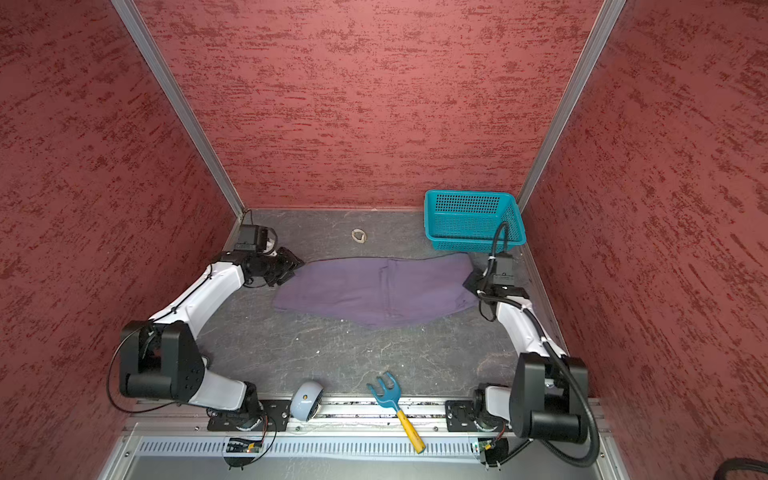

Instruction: Fold and stack the trousers

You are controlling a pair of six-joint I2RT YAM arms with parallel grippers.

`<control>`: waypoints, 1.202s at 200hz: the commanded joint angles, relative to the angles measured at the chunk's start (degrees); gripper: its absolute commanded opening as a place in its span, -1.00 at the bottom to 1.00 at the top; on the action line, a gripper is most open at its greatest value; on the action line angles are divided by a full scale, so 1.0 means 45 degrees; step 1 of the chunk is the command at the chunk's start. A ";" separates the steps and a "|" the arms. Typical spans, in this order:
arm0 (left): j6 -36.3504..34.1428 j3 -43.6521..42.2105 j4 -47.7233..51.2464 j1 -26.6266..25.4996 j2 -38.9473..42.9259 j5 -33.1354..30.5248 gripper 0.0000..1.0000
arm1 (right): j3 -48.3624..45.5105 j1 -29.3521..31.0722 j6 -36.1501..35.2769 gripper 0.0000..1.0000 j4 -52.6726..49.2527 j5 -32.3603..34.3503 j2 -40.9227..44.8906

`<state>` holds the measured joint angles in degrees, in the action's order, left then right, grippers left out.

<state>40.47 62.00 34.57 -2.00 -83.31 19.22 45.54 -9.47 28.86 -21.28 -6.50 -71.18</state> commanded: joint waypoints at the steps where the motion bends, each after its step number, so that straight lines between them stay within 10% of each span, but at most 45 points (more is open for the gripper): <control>1: -0.0067 -0.0586 -0.0022 0.0226 0.0355 0.0021 0.00 | 0.1081 -0.1035 -0.0599 -1.00 -0.2203 0.2067 0.0865; 62: 0.0064 -0.1378 -0.0762 0.0386 0.0192 0.0706 0.00 | 0.3356 -0.0815 -0.0503 -1.00 -0.2935 0.1661 0.1484; 240: 0.0539 -0.2196 -0.2321 -0.0631 -0.1008 0.1256 -0.18 | 0.6736 0.7879 0.1185 -1.00 -0.2308 0.2988 -0.3172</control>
<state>42.63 52.42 26.76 -3.20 -85.67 24.40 72.25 23.05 32.75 -35.22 6.22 -83.24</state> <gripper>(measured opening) 0.416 0.056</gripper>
